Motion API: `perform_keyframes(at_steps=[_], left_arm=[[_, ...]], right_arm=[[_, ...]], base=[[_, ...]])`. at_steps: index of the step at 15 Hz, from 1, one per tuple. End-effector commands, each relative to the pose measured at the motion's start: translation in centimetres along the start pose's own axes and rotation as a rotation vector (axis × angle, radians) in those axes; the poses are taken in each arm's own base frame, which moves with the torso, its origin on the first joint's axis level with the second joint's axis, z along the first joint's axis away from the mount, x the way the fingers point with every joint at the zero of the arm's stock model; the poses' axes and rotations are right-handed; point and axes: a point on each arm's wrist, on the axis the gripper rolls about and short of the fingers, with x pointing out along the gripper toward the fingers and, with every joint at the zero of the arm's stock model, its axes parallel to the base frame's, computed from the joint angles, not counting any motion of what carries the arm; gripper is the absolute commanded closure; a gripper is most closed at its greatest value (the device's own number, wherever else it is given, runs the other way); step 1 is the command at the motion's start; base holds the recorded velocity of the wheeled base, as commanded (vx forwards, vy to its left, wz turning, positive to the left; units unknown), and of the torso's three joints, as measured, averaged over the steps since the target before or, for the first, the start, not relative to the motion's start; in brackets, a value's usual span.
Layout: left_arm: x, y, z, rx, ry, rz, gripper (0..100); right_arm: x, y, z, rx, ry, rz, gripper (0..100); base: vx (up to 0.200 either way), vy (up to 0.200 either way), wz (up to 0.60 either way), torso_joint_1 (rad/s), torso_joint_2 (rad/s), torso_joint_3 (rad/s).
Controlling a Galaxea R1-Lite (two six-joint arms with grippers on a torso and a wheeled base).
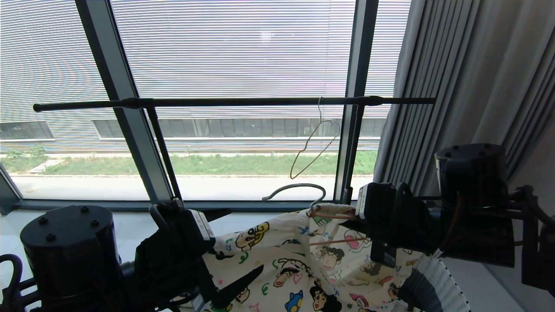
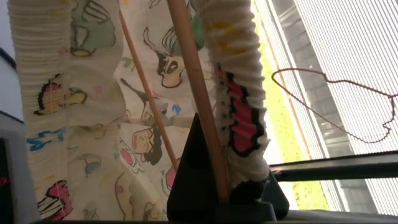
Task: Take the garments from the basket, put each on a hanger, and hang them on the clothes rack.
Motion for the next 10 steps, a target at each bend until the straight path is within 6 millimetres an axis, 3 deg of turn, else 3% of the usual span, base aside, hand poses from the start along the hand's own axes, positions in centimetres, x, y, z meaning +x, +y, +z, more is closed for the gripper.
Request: perform_keyframes(at_steps=[1,4,6,10], left_arm=[[-1.6,0.3,-0.5,-0.01,0.004,0.05,0],[-3.4,0.7,-2.4,-0.05,0.071,0.122,0],[-3.9,1.8,-3.5,-0.176,0.104,0.177,0],[-2.9,3.7,-4.7,-0.298,0.157,0.232,0]], right_arm=[[-0.4,-1.1,-1.0,0.01,0.016,-0.055,100],[-1.0,-3.0,-1.8,0.019,0.002,-0.148,100],[-1.2,-3.3,-1.6,0.012,-0.033,-0.156,100],[-2.0,-3.4,-1.0,0.003,-0.078,-0.144,100]], base=[[0.0,0.0,0.0,0.0,0.0,0.0],[0.0,0.0,0.0,0.0,0.0,0.0],[0.0,0.0,0.0,0.0,0.0,0.0],[0.0,0.0,0.0,0.0,0.0,0.0]])
